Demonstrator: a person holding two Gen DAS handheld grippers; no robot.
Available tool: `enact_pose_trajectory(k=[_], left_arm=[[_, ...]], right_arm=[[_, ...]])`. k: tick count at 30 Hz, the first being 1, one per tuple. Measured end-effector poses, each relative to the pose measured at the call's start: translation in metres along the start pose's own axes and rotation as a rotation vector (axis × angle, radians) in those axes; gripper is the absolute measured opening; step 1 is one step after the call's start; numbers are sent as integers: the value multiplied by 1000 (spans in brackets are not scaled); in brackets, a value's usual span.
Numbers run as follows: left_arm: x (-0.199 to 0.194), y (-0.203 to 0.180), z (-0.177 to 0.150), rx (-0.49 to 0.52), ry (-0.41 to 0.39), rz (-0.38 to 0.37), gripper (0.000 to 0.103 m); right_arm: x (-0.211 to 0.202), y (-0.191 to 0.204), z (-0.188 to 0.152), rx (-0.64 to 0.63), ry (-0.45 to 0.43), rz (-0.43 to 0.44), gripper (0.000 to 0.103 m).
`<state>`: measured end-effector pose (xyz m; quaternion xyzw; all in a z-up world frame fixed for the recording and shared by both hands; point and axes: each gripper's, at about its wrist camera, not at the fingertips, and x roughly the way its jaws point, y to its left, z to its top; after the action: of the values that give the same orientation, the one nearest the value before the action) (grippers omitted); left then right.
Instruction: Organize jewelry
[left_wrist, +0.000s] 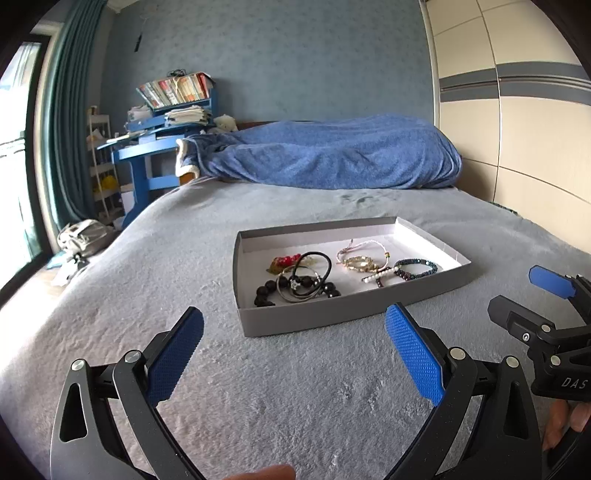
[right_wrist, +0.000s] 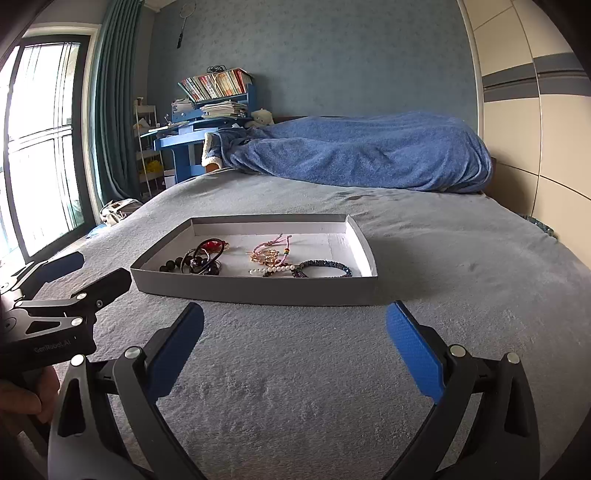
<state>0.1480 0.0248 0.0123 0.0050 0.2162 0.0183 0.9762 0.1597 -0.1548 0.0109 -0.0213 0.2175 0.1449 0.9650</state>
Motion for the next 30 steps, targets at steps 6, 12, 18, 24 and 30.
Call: enact_pose_trajectory(k=[6, 12, 18, 24, 30], left_arm=[[0, 0, 0, 0, 1, 0, 98], [1, 0, -1, 1, 3, 0, 98], [1, 0, -1, 1, 4, -1, 98], [1, 0, -1, 2, 4, 0, 98], [2, 0, -2, 3, 4, 0, 98]], right_arm=[[0, 0, 0, -1, 0, 0, 97], [0, 0, 0, 0, -1, 3, 97], [0, 0, -1, 0, -1, 3, 97], [0, 0, -1, 0, -1, 3, 97], [0, 0, -1, 0, -1, 3, 97]])
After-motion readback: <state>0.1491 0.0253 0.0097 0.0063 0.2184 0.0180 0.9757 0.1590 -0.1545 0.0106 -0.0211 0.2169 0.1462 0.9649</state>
